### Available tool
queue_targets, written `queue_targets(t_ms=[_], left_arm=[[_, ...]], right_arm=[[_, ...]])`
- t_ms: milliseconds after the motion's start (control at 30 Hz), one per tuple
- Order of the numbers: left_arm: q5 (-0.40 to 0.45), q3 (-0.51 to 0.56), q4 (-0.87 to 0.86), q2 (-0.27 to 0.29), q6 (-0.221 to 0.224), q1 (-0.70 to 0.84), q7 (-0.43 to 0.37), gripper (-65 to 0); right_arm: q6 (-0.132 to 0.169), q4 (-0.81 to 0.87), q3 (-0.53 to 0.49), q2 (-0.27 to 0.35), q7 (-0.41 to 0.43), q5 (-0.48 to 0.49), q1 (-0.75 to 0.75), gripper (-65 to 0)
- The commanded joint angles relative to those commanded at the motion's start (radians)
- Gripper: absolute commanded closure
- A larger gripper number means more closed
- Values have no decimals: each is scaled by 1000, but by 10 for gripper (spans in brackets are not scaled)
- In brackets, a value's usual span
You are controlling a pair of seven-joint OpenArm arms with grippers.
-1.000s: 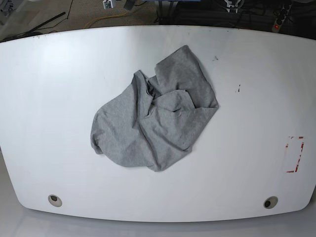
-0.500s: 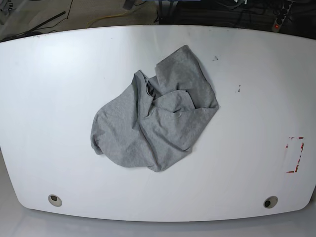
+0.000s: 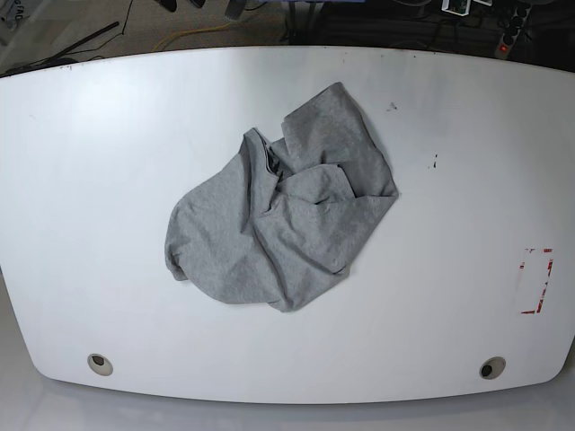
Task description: Fold the T-shirt properly
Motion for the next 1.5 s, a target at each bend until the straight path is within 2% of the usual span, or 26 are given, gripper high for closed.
queue_targets(t_ms=[167,333,400,500,633,700,933,1067,1167,1267,1367,1500], left_arm=[[-77,-5,-3,-8,-2,-72,2,-371],[-77,-5,-3,0,-2,-114,3,-376],[-77,-3,-3,0,0,-127,3,-408],[-77,2,-8,0,2,-166,5,-496],[-77,3,-8,2,2,-209,5,-511],[-75,0,-8,2,2,-241,5,-511],[-72,0,-9,-3,2,-310,5,-511],[-72,-2,-11,-5,0,-345,5,-511],[-71,3,-12,-6,0,-350,5,-511],[-71,5,-25,-2,0,-382,5,-511],[-71,6,-34,0,-2,-396,6,-511],[-71,23,-51,-18,-2,-405,6,-511]], right_arm=[[-2,34,-5,3,0,-2,101,-298],[0,35,-17,3,-5,-9,198,-300],[0,37,-35,3,-35,-9,235,-300],[0,43,-37,8,-84,-11,290,-300],[0,41,-44,37,-170,-8,379,-300],[2,40,-46,38,-244,0,442,-308],[2,35,-43,34,-470,2,644,-442],[2,35,-41,31,-623,5,776,-453],[2,18,-29,20,-743,58,891,-453],[2,-20,26,17,-833,135,993,-455],[2,-97,66,18,-873,176,1066,-455],[3,-244,101,43,-879,222,1162,-458]])
